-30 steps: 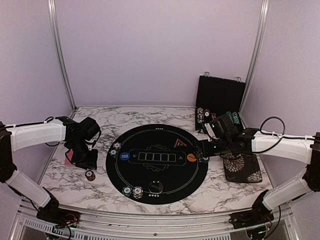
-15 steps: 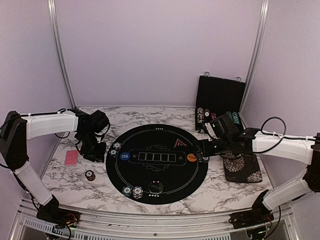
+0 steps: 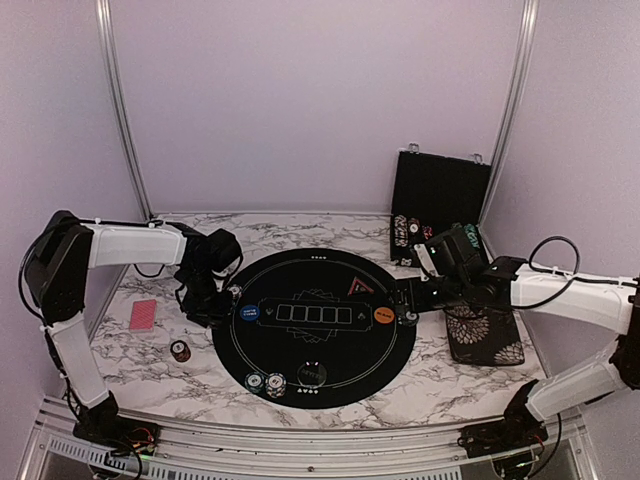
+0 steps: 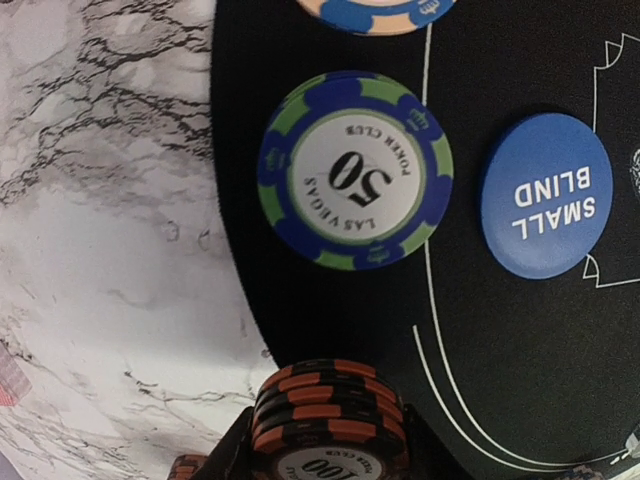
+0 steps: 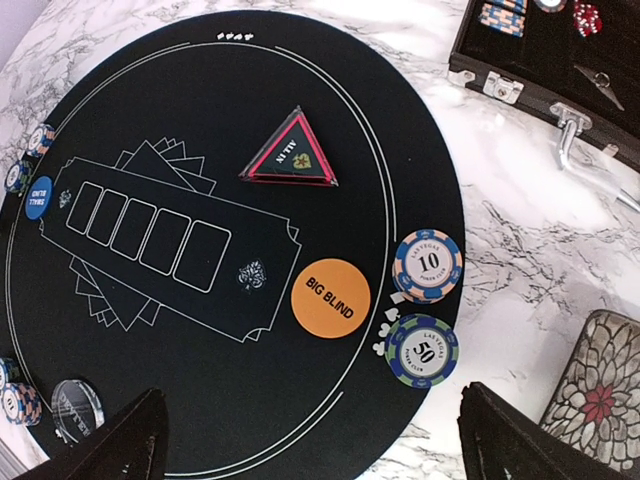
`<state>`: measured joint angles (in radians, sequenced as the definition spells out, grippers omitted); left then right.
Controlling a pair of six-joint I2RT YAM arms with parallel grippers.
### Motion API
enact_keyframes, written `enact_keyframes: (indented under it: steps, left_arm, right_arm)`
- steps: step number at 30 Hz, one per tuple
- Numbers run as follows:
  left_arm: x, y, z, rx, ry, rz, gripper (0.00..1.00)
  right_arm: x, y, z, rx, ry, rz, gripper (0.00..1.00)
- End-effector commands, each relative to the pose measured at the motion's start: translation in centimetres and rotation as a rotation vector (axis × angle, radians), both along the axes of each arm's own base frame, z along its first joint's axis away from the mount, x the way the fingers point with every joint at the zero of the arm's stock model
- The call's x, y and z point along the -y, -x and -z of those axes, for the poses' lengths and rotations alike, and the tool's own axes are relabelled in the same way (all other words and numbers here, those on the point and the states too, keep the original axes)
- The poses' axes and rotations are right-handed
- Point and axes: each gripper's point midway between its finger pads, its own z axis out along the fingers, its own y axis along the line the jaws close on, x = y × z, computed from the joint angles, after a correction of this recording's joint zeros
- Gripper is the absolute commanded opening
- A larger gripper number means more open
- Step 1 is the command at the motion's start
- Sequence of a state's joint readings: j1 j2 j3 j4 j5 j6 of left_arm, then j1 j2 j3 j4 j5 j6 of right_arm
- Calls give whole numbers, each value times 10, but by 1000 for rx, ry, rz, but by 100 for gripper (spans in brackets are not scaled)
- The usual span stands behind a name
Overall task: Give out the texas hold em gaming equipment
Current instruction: Place the poker chips pile at the small blind area.
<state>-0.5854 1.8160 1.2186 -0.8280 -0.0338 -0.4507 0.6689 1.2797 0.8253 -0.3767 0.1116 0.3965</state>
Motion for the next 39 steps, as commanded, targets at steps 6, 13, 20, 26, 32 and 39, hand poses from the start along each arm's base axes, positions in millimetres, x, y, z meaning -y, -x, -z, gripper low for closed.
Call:
enact_keyframes:
  steps: [6,13,20,26,32,39]
  left_arm:
    - [25,-17,10,12,23,40,38]
    - [23,-18,19,4,-5,45,39]
    - [20,-18,23,3,-21,45,42]
    - [17,-19,26,6,-41,47,44]
    - [15,-19,28,6,-54,54,45]
    - [13,-20,30,4,-65,59,46]
  right_arm:
    - [13,3,-4,1,-11,34,98]
    - [19,5,-3,-2,-10,46,98]
    - [20,7,-2,-3,-12,48,98]
    - [23,7,-2,-2,-12,52,98]
    - [23,7,-3,-1,-15,55,99]
    - [23,7,-3,0,-15,55,99]
